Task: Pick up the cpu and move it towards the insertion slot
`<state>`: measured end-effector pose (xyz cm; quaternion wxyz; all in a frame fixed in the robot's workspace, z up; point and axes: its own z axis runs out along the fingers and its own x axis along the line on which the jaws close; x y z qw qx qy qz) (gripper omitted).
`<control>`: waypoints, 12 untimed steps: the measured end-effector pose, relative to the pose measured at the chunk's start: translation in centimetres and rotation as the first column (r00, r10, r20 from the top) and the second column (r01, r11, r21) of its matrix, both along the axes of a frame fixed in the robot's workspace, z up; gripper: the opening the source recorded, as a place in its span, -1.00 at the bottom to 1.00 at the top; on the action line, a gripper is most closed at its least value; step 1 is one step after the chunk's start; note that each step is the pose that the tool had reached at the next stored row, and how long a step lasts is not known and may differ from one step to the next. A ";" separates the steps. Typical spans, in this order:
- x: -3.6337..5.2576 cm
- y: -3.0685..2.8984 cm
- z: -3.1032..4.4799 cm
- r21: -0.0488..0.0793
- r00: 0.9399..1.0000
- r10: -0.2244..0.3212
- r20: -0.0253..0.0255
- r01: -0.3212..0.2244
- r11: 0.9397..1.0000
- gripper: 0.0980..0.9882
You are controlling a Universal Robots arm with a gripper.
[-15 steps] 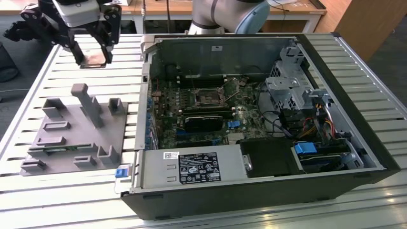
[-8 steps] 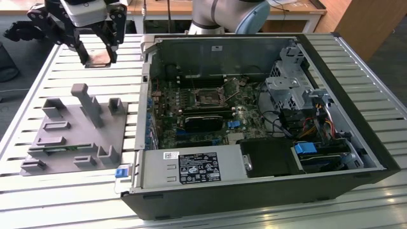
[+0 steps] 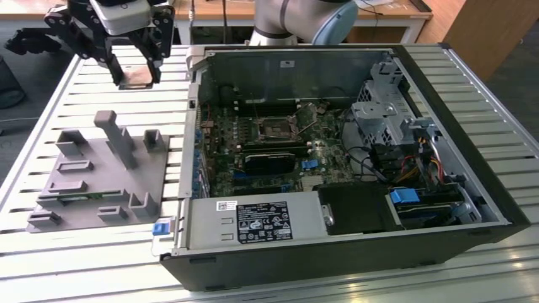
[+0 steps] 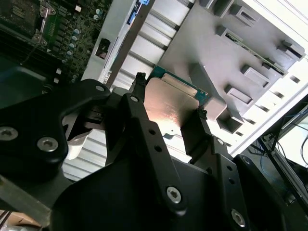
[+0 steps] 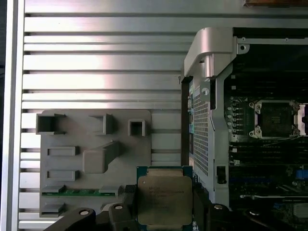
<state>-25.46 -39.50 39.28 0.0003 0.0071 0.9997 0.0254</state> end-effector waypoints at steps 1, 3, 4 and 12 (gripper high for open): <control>0.11 0.00 0.00 0.000 1.000 0.000 0.000 0.000 1.000 0.00; 0.35 0.00 0.00 0.000 1.000 0.000 0.000 0.000 1.000 0.00; 0.48 0.00 0.00 0.000 1.000 0.000 0.000 0.000 1.000 0.00; 1.43 0.02 0.00 0.000 1.000 0.000 0.000 0.000 1.000 0.00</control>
